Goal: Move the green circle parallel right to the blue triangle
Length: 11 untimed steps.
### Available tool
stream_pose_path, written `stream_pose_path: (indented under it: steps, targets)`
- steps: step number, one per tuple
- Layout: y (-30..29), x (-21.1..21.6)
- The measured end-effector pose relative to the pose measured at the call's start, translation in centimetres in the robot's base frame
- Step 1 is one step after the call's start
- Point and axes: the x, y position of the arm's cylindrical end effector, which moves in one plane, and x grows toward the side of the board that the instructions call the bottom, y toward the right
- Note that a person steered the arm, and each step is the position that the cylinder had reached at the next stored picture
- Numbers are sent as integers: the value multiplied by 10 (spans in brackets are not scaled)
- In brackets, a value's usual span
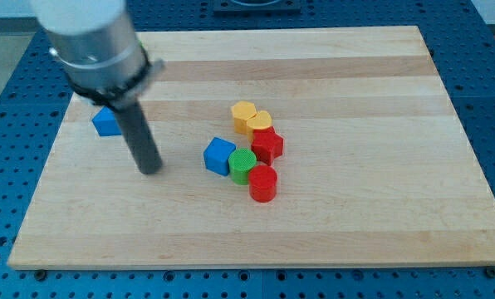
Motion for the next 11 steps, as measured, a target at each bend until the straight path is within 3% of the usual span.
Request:
stream_pose_path:
  steps: [1,2,3,4,6,9,11]
  targets:
    - [1,18]
    - [24,64]
    - [74,64]
    - [104,52]
    - [114,-13]
    - [80,-39]
    - [159,-25]
